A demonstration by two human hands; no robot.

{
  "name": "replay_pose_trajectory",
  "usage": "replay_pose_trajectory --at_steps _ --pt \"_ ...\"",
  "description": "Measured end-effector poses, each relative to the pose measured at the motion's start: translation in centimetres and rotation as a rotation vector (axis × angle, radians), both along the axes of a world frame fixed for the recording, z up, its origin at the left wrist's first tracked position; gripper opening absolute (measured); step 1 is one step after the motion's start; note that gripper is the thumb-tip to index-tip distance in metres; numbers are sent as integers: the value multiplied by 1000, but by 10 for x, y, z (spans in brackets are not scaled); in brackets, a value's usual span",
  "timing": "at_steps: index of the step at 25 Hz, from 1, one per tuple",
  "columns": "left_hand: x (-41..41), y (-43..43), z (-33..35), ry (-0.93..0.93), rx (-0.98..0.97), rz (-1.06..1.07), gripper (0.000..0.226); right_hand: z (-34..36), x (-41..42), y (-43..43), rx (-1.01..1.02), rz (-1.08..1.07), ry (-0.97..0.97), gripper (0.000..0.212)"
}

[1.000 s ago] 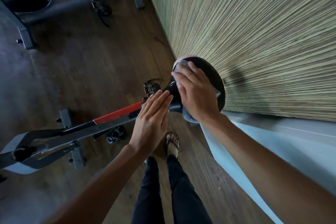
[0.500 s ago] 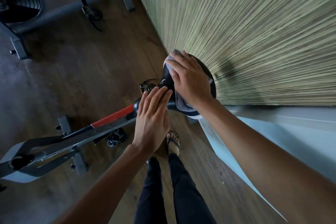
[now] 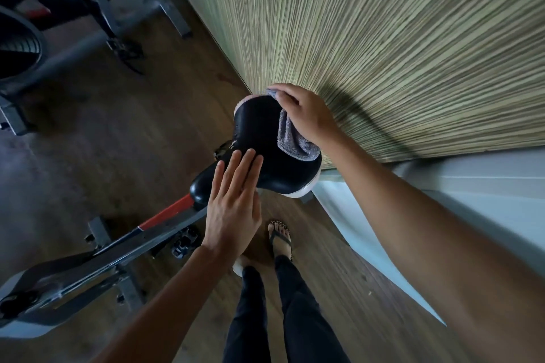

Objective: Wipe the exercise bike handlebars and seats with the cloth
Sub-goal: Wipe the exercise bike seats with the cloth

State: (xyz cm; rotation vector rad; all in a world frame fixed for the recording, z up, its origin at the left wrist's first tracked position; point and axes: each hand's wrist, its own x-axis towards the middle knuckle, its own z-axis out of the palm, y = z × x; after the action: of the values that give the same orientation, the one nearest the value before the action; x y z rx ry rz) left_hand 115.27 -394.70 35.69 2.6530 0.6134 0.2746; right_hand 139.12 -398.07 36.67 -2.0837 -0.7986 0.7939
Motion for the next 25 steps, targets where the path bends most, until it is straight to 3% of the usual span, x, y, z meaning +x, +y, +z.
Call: replay_pose_trajectory --at_steps 5,11,17,21,23,25 --pt "-2 -1 1 17 5 -13 57 -12 -41 -45 132 -350 9 33" --pt "-3 3 2 44 26 -34 54 -30 -122 -58 278 -763 -208 32" --pt "-3 12 4 29 24 -51 47 -27 -101 -55 229 -803 -181 31" --pt "-3 13 5 3 21 -47 45 -23 -149 -56 239 -805 -189 38" --pt "-3 14 5 -10 1 -36 44 -23 -135 -52 133 -690 -335 36" --pt "-5 16 6 -13 -12 12 43 -17 -107 -35 -115 -463 -519 39"
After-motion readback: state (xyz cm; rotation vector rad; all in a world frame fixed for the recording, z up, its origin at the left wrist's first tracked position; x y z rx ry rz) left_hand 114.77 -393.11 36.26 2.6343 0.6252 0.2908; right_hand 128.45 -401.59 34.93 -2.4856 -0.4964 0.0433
